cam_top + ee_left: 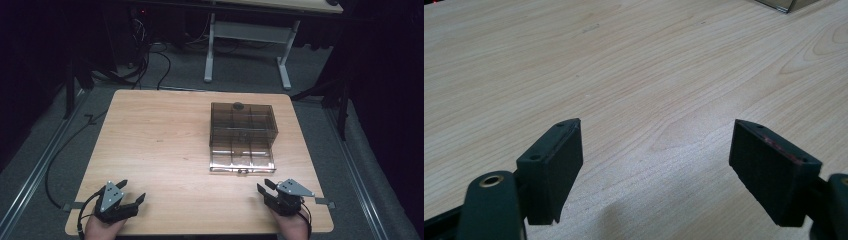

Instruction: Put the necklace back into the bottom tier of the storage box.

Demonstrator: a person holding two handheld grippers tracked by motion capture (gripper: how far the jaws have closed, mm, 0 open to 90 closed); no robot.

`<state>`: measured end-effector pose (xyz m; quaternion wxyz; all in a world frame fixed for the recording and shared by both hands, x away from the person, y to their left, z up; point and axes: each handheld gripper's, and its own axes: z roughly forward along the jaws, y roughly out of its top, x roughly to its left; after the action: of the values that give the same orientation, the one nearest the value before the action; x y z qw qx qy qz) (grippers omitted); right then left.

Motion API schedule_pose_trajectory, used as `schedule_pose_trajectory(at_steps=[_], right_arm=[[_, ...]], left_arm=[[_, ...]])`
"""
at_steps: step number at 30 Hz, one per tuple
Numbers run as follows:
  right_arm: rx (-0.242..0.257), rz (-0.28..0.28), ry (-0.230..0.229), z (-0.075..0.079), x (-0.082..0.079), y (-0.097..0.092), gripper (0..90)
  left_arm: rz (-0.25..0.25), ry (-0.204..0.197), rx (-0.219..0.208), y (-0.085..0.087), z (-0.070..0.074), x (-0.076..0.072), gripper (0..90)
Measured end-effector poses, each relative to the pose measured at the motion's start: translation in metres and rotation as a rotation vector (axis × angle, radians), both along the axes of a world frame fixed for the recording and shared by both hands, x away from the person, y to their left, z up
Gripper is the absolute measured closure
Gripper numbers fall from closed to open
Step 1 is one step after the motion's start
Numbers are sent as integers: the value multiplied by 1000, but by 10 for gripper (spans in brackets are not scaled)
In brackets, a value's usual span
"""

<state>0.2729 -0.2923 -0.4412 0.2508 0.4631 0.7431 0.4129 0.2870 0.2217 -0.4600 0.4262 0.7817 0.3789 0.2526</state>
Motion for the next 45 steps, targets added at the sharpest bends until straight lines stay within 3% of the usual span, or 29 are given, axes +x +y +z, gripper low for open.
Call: schedule_pose_trajectory(at_steps=[18,30,34,37,38,41,45], right_arm=[[11,-104,5,4,-10,-40,600],[18,-190,6,8,-20,-71,530],[29,-215,29,7,-22,-78,457],[37,-229,90,-1,-19,-85,371],[37,-229,90,-1,-19,-85,371],[14,-245,148,-9,-13,-85,323],[-18,-246,180,-14,-11,-82,335]], left_arm=[[-2,2,-2,0,0,0,220],[1,2,1,0,0,0,220],[0,3,2,0,0,0,222],[0,3,2,0,0,1,222],[0,3,2,0,0,1,222],[-1,4,3,0,0,1,222],[-1,4,3,0,0,1,222]])
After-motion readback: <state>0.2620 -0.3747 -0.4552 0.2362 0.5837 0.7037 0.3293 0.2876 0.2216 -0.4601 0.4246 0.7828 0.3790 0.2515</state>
